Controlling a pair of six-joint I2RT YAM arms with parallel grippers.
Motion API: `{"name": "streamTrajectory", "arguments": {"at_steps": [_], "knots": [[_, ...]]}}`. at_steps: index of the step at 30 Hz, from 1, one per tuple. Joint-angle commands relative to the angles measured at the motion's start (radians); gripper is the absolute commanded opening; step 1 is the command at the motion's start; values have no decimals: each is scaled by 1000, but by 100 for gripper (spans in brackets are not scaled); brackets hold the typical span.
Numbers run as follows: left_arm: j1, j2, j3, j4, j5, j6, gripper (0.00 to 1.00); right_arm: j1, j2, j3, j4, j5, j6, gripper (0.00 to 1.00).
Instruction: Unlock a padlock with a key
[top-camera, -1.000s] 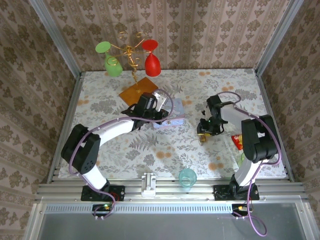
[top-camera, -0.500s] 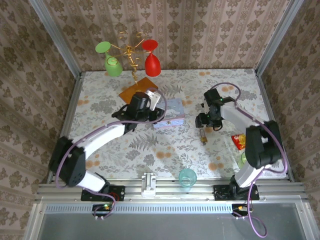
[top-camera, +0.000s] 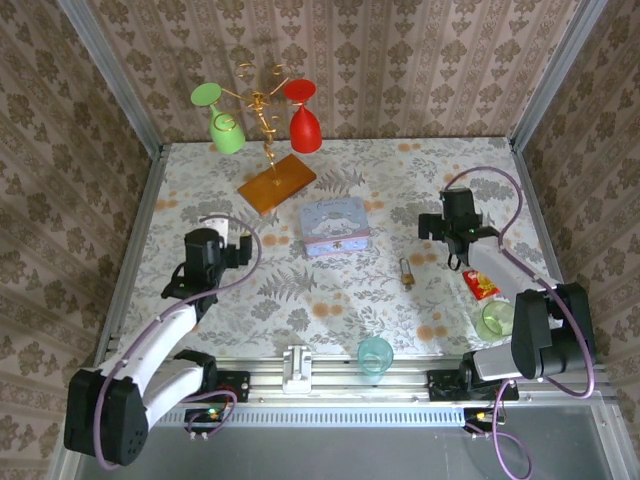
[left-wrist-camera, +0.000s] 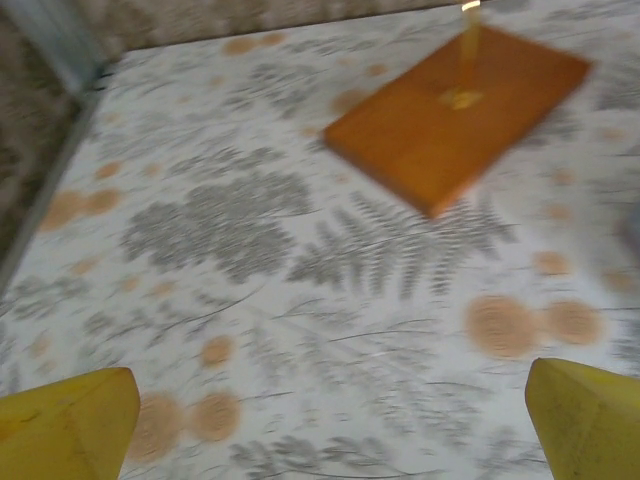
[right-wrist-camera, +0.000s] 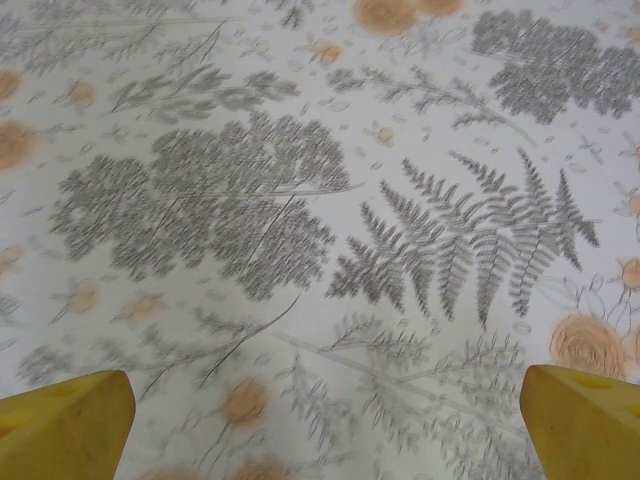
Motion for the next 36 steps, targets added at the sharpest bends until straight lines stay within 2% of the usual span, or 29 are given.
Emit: {"name": "streamTrajectory", "arguments": {"at_steps": [1,2,4,7,9,11,13,14,15,17,29,36], "knots": [[79,85,-39,263,-88,76,100,-18,0,-129,382,7,-83,100],[98,134,-58,361,-84,100,100,-19,6,-180,480,-5,-96,100],[149,248,-67,519,-20,129,100,-34,29,-213,559,-50,-63,100],[220,405,-2,563,123,98,100,-33,67,-291,738,-72,-71,100],[246,485,10,597,165,81,100,-33,79,-328,818,-65,-69,100],[259,557,-28,730,230,95,100,-33,95,-359,889,-67,-68,100],[262,583,-72,831,237,90,100,-35,118,-389,958,-55,-63,100],[261,586,-75,844,243,96,100,-33,139,-400,1001,-58,-69,100],[261,572,-60,789,257,90,100,-30,137,-398,1000,-54,-71,100],[260,580,-49,787,273,111,100,-35,137,-388,976,-61,-64,100],[234,581,-62,810,249,136,100,-53,130,-382,953,-77,-47,100],[265,579,-52,788,297,112,100,-53,130,-382,953,-78,-47,100]]}}
